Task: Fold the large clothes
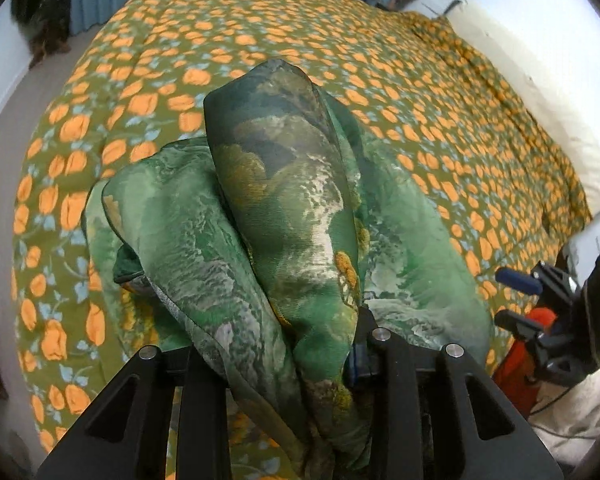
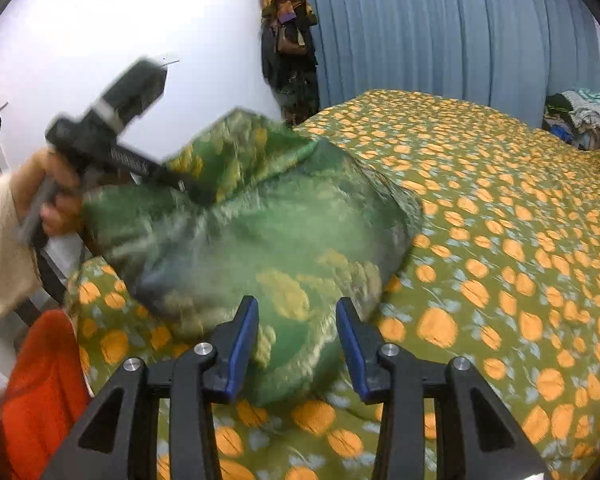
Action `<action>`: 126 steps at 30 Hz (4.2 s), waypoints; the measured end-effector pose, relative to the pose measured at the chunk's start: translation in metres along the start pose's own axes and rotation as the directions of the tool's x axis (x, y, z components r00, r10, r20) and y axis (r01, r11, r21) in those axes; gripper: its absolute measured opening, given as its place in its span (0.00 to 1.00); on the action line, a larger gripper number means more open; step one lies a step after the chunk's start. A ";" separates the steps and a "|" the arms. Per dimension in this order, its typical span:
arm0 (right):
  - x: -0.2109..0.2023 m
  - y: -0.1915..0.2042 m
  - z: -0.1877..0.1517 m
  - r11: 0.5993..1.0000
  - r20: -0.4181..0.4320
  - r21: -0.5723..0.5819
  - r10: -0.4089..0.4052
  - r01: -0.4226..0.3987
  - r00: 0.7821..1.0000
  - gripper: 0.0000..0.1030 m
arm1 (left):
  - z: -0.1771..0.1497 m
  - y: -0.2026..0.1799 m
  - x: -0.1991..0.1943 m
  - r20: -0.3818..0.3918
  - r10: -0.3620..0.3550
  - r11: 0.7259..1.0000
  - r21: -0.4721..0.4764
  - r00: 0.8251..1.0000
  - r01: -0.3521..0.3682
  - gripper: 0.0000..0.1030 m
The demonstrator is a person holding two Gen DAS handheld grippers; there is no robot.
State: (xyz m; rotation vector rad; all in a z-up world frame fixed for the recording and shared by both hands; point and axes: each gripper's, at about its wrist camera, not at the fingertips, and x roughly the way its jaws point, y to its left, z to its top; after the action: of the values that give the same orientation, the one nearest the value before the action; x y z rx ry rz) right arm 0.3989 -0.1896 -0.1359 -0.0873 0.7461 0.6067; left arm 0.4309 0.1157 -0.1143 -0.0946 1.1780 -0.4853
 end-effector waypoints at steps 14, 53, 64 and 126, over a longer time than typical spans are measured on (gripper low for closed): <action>0.129 0.037 -0.026 0.996 -0.268 0.084 0.064 -0.043 0.961 0.40 | -0.054 0.103 0.039 0.040 -0.101 0.956 -0.273 0.994 0.108 0.42; 0.098 0.041 0.001 0.994 -0.243 -0.112 -0.019 -0.009 0.970 0.41 | -0.064 0.116 0.053 0.046 -0.110 0.939 -0.322 0.993 0.119 0.47; 0.117 0.017 -0.048 0.999 -0.296 0.048 0.013 0.001 0.955 0.42 | -0.065 0.116 0.058 0.057 -0.104 0.932 -0.344 0.993 0.118 0.49; -0.007 0.075 -0.066 0.982 -0.035 -0.054 -0.185 0.183 0.982 0.72 | -0.047 0.121 0.018 0.138 -0.182 0.885 -0.409 0.974 0.223 0.98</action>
State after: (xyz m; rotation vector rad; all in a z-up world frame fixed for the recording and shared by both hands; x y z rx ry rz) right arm 0.3133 -0.1501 -0.1698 -0.2137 0.7523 0.4484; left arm 0.4319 0.2253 -0.1868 -0.6168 1.1686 -0.3957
